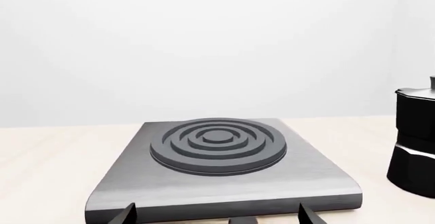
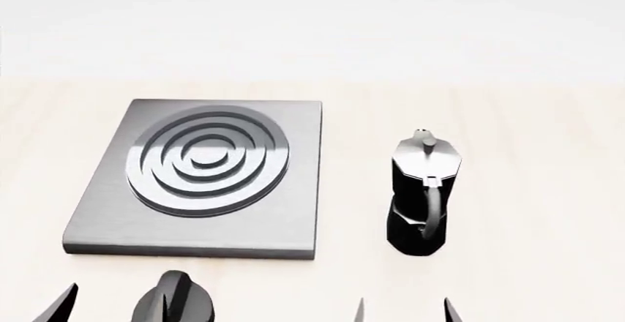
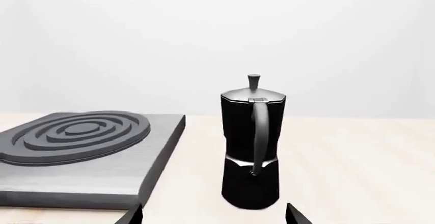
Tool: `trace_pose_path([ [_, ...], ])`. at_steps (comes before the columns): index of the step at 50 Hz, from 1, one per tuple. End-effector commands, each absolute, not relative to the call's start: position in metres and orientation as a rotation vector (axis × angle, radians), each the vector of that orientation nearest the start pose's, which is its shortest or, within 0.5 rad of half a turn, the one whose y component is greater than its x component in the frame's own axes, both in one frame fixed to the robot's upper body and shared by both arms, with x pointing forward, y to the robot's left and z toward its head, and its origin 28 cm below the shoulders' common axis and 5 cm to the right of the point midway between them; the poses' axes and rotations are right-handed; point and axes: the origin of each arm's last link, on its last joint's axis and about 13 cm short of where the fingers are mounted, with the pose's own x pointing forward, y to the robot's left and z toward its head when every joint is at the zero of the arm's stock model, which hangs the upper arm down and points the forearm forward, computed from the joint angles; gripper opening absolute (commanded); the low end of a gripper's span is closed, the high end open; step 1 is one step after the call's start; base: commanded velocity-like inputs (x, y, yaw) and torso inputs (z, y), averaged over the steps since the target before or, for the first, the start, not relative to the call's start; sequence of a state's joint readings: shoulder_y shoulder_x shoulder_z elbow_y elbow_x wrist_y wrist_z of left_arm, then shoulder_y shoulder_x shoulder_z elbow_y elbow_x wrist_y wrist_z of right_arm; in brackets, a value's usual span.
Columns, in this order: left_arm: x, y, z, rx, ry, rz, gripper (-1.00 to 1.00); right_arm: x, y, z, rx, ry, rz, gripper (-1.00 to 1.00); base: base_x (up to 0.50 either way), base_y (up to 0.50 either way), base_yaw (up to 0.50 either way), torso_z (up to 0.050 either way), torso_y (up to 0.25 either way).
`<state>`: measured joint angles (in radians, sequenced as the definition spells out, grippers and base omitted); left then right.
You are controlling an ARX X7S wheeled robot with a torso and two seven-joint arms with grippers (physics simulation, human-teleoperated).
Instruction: Put the moka pot on the stove.
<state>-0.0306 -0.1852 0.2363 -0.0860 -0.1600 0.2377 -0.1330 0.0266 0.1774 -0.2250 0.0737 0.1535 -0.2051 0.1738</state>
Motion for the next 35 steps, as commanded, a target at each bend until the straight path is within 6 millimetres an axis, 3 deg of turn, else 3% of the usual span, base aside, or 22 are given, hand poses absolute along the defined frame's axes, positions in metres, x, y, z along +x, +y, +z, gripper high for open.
trace_pose_path([
  [1, 0.2134, 0.2055, 0.0127, 0.001, -0.143, -0.089, 1.00, 0.2130, -0.0965, 0.0126, -0.015, -0.125, 0.052, 1.00, 0.00, 0.09, 0.00, 0.000, 0.000],
  [35, 0.2135, 0.2055, 0.0126, -0.002, -0.145, -0.092, 1.00, 0.2133, -0.0966, 0.0126, -0.020, -0.136, 0.071, 1.00, 0.00, 0.09, 0.00, 0.000, 0.000],
])
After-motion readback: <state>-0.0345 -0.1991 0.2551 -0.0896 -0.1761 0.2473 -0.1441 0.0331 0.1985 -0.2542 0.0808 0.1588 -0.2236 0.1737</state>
